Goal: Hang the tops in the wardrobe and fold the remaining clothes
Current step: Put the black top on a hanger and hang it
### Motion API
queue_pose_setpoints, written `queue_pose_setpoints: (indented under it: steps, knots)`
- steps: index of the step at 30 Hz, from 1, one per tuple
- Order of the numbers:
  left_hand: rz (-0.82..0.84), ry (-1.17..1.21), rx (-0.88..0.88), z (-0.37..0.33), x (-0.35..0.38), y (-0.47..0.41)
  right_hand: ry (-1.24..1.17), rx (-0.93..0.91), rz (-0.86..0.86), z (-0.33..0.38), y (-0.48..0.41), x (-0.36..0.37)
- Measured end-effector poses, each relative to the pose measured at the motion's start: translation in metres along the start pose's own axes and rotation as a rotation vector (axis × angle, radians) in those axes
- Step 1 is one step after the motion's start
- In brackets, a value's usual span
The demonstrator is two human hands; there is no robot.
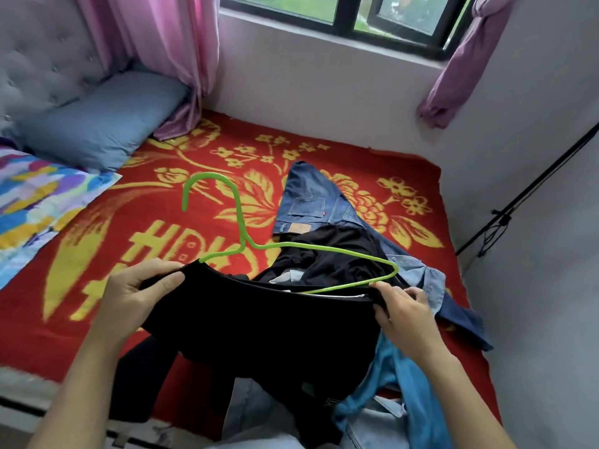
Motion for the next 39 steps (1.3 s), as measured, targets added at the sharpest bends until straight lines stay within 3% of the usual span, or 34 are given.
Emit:
queue_pose_setpoints:
  steps: [4, 10, 14, 19, 22, 25, 28, 31, 35, 39]
  knots:
    - [0.019, -0.044, 0.078, 0.004, -0.004, -0.002, -0.074, 0.019, -0.095, -0.007, -0.005, -0.015]
    - [-0.005, -0.003, 0.080, 0.013, -0.010, -0.005, -0.147, 0.060, 0.004, -0.007, -0.012, -0.020]
    - [0.069, -0.052, 0.115, 0.020, -0.019, -0.009, -0.211, 0.045, -0.003, -0.010, -0.013, -0.026]
    - [0.122, -0.424, 0.222, 0.014, -0.014, -0.010, -0.364, 0.037, 0.051, -0.003, -0.023, -0.033]
    - [0.146, -0.490, 0.342, 0.006, 0.010, -0.012, -0.602, 0.079, 0.092, 0.024, -0.037, -0.040]
    - [0.186, -0.390, 0.348, -0.009, 0.025, -0.022, -0.488, -0.126, 0.183, 0.060, -0.054, -0.039]
    - [0.208, -0.351, 0.329, -0.016, 0.029, -0.026, -0.355, -0.207, 0.319, 0.067, -0.062, -0.037]
    - [0.275, -0.376, 0.320, -0.019, 0.023, -0.026, -0.256, -0.254, 0.327, 0.061, -0.065, -0.044]
    - [0.184, -0.406, 0.223, -0.015, -0.007, -0.036, -0.195, -0.227, 0.248, 0.041, -0.071, -0.060]
    - [0.167, -0.459, 0.313, -0.023, -0.022, -0.034, -0.221, -0.227, 0.237, 0.029, -0.075, -0.072]
Point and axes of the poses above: each hand's wrist, its own y-axis away from the middle knuckle, its own x-axis out of the palm, z = x × y, the point moved 1 cm from there along -y, towards the middle knuckle, and after that the axes turned 8 degrees about z, right-handed, at the moved point
